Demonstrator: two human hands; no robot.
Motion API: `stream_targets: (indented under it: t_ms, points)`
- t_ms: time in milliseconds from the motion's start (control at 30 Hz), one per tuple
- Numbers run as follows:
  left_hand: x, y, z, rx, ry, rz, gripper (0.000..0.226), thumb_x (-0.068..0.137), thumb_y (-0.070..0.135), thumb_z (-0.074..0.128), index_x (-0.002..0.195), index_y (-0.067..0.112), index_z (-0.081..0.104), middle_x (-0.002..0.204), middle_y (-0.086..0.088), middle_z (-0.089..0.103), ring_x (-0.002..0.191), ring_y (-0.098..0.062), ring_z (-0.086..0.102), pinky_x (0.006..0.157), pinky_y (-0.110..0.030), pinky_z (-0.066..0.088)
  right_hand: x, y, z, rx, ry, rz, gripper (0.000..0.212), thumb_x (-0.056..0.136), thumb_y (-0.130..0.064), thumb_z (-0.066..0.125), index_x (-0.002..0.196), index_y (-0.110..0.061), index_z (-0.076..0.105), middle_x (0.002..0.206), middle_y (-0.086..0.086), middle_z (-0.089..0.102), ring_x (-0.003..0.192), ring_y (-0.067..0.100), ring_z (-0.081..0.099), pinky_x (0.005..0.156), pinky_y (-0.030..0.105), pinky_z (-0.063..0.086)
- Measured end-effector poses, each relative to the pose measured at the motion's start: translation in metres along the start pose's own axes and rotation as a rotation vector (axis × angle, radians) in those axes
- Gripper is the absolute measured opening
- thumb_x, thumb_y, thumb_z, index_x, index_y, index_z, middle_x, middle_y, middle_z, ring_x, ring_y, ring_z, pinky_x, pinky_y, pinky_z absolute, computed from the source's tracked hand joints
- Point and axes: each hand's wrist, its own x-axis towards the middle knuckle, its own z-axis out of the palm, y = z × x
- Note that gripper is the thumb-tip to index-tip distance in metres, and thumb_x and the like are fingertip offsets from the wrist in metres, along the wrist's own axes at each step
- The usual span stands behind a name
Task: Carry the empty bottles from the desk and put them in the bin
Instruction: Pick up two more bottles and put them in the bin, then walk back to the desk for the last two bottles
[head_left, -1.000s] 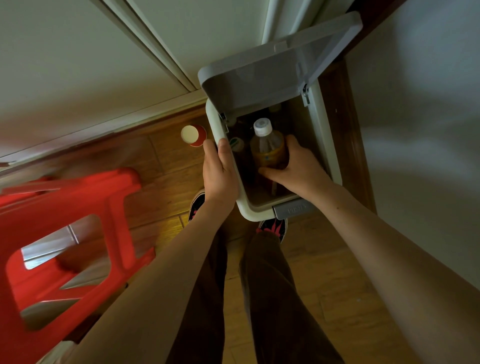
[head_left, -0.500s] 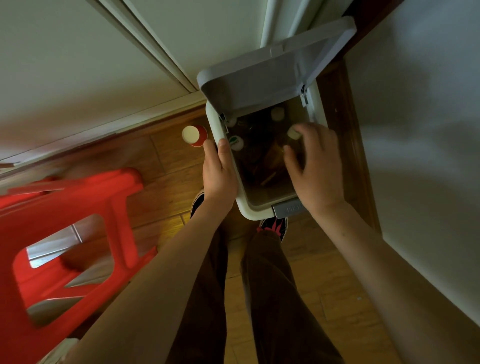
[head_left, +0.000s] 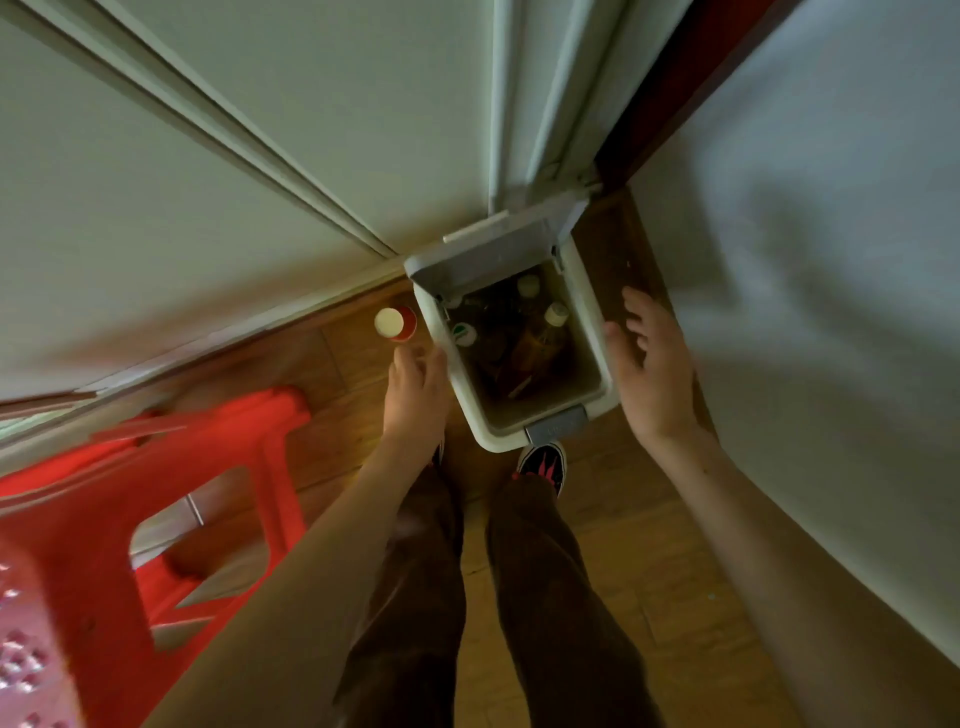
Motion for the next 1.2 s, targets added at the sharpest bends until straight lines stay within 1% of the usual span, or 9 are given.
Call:
stream_targets:
  t_ms: [200, 300, 367, 533, 667, 800, 900, 1067, 1200]
  points:
    - [-0.153, 0.108, -0.114, 0.213, 0.017, 0.244, 0.019, 0.098, 0.026, 0.043, 0.104, 0.018, 0.059, 0.1, 0.002, 0.059, 0.089, -0.01, 0.05, 0.072, -0.025, 0.033, -0.085, -0.123, -0.118, -0.011, -0.024, -0.064, 0.041, 0.1, -0.035, 0.045, 0.137, -0.019, 0.048, 0.132, 0.0, 0.057, 0.12, 0.013, 0.055, 0.1, 0.03, 0.047]
    - [-0.247, 0.17, -0.171, 0.177, 0.019, 0.356, 0.024, 0.098, 0.026, 0.043, 0.113, 0.02, 0.061, 0.106, 0.007, 0.06, 0.097, -0.01, 0.054, 0.082, -0.027, 0.038, -0.138, -0.192, -0.184, -0.029, 0.023, -0.152, 0.039, 0.1, -0.034, 0.047, 0.134, -0.018, 0.052, 0.125, -0.001, 0.062, 0.115, 0.012, 0.058, 0.095, 0.016, 0.042]
    - [-0.303, 0.198, -0.202, 0.163, 0.038, 0.452, 0.025, 0.098, 0.027, 0.042, 0.114, 0.023, 0.062, 0.106, 0.011, 0.061, 0.097, -0.007, 0.055, 0.084, -0.024, 0.04, -0.173, -0.23, -0.221, -0.02, 0.048, -0.179, 0.038, 0.1, -0.035, 0.046, 0.132, -0.016, 0.055, 0.123, -0.001, 0.064, 0.114, 0.012, 0.058, 0.095, 0.018, 0.043]
    - [-0.394, 0.234, -0.247, 0.124, 0.044, 0.616, 0.023, 0.099, 0.022, 0.042, 0.101, 0.039, 0.058, 0.095, 0.02, 0.064, 0.09, 0.011, 0.057, 0.071, -0.008, 0.041, -0.244, -0.287, -0.281, 0.012, 0.085, -0.169, 0.055, 0.094, -0.055, 0.032, 0.128, -0.02, 0.057, 0.125, -0.008, 0.059, 0.116, 0.01, 0.054, 0.102, 0.028, 0.043]
    - [-0.416, 0.235, -0.255, 0.092, -0.018, 0.651, 0.03, 0.098, 0.021, 0.043, 0.09, 0.045, 0.058, 0.09, 0.014, 0.067, 0.085, 0.007, 0.059, 0.071, -0.014, 0.043, -0.282, -0.29, -0.291, 0.045, 0.126, -0.105, 0.042, 0.097, -0.046, 0.04, 0.126, -0.021, 0.057, 0.122, -0.005, 0.062, 0.111, 0.013, 0.058, 0.098, 0.038, 0.05]
    - [-0.406, 0.224, -0.261, 0.156, -0.193, 0.646, 0.034, 0.092, 0.04, 0.041, 0.106, 0.025, 0.067, 0.105, 0.004, 0.069, 0.097, -0.008, 0.062, 0.089, -0.033, 0.05, -0.318, -0.285, -0.275, 0.066, 0.232, 0.026, 0.035, 0.099, -0.039, 0.043, 0.123, -0.018, 0.058, 0.118, -0.002, 0.063, 0.107, 0.014, 0.059, 0.096, 0.039, 0.05]
    - [-0.381, 0.218, -0.273, 0.373, -0.328, 0.693, 0.051, 0.089, 0.059, 0.04, 0.119, 0.025, 0.063, 0.117, 0.004, 0.066, 0.109, -0.012, 0.06, 0.099, -0.039, 0.047, -0.35, -0.286, -0.257, 0.144, 0.357, 0.18, 0.029, 0.099, -0.035, 0.046, 0.121, -0.02, 0.059, 0.114, -0.004, 0.063, 0.103, 0.014, 0.059, 0.095, 0.039, 0.051]
    - [-0.343, 0.233, -0.295, 0.595, -0.503, 0.817, 0.027, 0.097, 0.043, 0.038, 0.113, 0.04, 0.06, 0.121, 0.011, 0.063, 0.11, -0.007, 0.058, 0.095, -0.029, 0.047, -0.406, -0.3, -0.219, 0.326, 0.61, 0.35, 0.02, 0.099, -0.028, 0.049, 0.114, -0.025, 0.061, 0.106, -0.013, 0.066, 0.097, 0.003, 0.063, 0.085, 0.029, 0.055]
    - [-0.328, 0.264, -0.283, 0.641, -0.628, 0.881, 0.026, 0.1, 0.025, 0.042, 0.113, 0.025, 0.064, 0.113, 0.001, 0.067, 0.098, -0.007, 0.059, 0.081, -0.012, 0.039, -0.454, -0.311, -0.193, 0.419, 0.837, 0.501, 0.022, 0.098, -0.023, 0.051, 0.114, -0.016, 0.064, 0.104, -0.008, 0.067, 0.094, 0.005, 0.063, 0.078, 0.02, 0.052]
